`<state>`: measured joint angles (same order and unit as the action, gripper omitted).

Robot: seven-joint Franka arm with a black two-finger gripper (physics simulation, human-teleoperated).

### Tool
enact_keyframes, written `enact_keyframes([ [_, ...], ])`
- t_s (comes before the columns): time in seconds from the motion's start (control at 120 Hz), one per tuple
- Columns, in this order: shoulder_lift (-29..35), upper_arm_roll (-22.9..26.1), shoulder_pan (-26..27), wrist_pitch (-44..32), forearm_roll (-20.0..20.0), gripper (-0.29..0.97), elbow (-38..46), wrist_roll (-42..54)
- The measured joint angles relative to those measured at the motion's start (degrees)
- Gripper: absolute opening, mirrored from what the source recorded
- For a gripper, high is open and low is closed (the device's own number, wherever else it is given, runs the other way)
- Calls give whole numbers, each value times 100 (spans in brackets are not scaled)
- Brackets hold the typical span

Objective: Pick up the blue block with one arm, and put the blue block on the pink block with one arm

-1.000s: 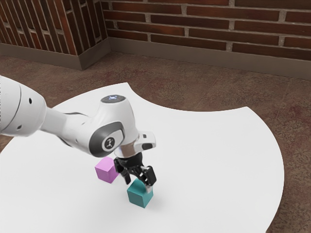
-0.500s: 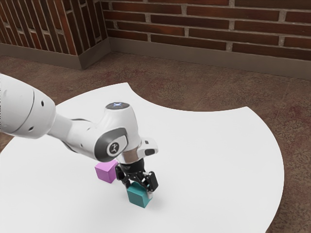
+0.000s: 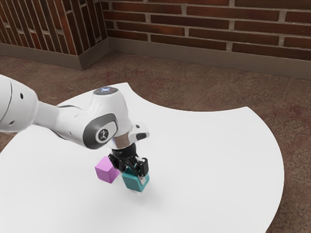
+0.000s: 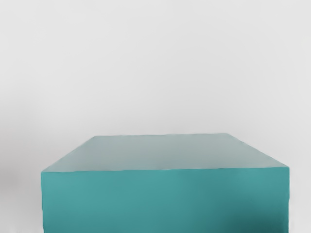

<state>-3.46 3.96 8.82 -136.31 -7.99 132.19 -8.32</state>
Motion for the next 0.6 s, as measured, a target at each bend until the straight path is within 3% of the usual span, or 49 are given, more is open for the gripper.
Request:
enact_keyframes([
  [0.2,518,-10,-1185,463,235,33,82,-20],
  [0.292,550,-10,-1476,618,260,34,89,-8],
  [0.392,521,-4,-1352,722,267,35,76,9],
  [0.6,206,-34,-576,823,484,35,-291,103],
])
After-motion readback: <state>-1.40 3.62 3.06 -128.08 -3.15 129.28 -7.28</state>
